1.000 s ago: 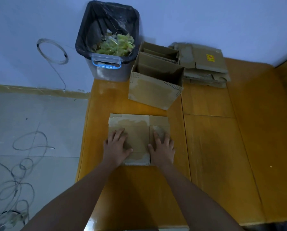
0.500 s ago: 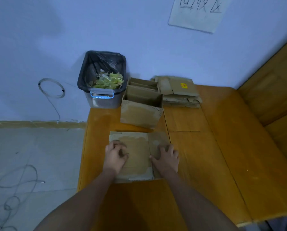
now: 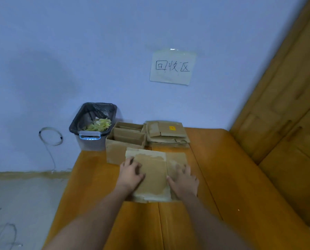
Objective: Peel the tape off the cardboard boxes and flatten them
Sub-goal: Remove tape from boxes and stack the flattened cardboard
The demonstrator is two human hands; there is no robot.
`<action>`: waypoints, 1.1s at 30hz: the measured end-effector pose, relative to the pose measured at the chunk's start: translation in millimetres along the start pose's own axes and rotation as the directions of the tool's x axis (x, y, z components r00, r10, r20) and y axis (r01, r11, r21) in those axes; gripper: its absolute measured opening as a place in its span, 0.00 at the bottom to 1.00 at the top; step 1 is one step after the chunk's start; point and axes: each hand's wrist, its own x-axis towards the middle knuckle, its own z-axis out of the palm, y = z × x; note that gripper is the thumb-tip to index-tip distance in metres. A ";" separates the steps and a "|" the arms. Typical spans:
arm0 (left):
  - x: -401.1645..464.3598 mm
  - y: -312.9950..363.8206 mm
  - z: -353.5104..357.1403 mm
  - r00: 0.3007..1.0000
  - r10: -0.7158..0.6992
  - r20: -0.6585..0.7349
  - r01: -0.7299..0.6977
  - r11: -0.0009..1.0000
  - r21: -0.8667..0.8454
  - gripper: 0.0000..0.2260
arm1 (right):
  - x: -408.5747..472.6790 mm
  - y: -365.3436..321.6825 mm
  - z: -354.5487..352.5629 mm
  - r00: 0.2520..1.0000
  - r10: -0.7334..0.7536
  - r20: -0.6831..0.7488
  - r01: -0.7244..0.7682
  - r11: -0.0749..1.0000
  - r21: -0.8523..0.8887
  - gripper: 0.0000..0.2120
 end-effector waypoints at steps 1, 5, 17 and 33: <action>0.0 16.1 4.1 1.000 0.014 0.004 -0.014 1.000 0.019 0.19 | 1.7 11.2 -11.2 1.000 -0.007 -0.016 0.007 1.000 -0.010 0.31; 5.7 79.6 17.8 0.997 0.075 -0.008 -0.074 0.993 0.094 0.20 | 13.4 53.8 -55.1 0.997 -0.012 -0.072 0.011 1.000 -0.010 0.29; 58.4 225.9 10.4 0.978 0.202 -0.057 -0.169 0.918 0.359 0.18 | 76.4 98.6 -155.7 0.990 -0.020 -0.138 0.011 0.998 -0.067 0.27; 224.4 247.9 -11.7 0.975 0.222 -0.003 -0.210 0.926 0.314 0.19 | 220.5 65.9 -214.9 0.987 -0.059 -0.153 0.039 0.990 -0.133 0.26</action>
